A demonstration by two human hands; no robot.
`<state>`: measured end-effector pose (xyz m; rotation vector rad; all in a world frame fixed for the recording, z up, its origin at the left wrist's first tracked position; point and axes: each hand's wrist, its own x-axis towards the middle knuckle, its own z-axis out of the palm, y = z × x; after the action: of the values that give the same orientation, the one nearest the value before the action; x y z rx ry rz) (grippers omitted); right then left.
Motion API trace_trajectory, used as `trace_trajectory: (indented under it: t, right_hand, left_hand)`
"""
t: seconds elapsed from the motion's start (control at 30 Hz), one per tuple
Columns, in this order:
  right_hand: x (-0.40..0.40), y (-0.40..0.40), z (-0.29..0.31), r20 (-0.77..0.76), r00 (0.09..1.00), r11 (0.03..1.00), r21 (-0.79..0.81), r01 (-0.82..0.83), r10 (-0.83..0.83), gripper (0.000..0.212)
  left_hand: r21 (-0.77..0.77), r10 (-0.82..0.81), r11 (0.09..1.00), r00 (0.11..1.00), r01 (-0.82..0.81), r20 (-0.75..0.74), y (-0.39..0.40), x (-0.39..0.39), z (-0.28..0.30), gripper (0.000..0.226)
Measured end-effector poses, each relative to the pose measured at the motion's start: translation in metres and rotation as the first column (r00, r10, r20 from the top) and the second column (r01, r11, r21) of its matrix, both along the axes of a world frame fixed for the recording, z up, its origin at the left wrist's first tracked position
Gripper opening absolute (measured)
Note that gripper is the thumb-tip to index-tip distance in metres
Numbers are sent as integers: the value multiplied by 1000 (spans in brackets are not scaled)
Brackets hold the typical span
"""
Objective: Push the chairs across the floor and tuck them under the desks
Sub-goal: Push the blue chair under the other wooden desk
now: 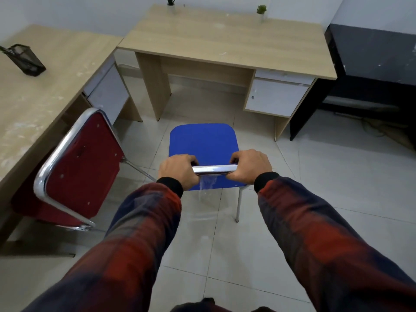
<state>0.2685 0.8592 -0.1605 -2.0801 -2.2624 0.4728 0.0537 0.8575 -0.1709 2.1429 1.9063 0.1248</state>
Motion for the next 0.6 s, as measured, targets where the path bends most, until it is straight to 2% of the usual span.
trace_trajectory:
  t: [0.3,0.6]
  right_hand:
    - [-4,28,-8,-32,999,999,32,-25,26,34]
    - [48,83,-4,-13,998,998,4,-61,61,32]
  left_hand:
    - [0,-4,1000,1000,4,-6,33,-8,-3,19]
    - [-32,48,998,998,-49,-30,70,51,-6,22]
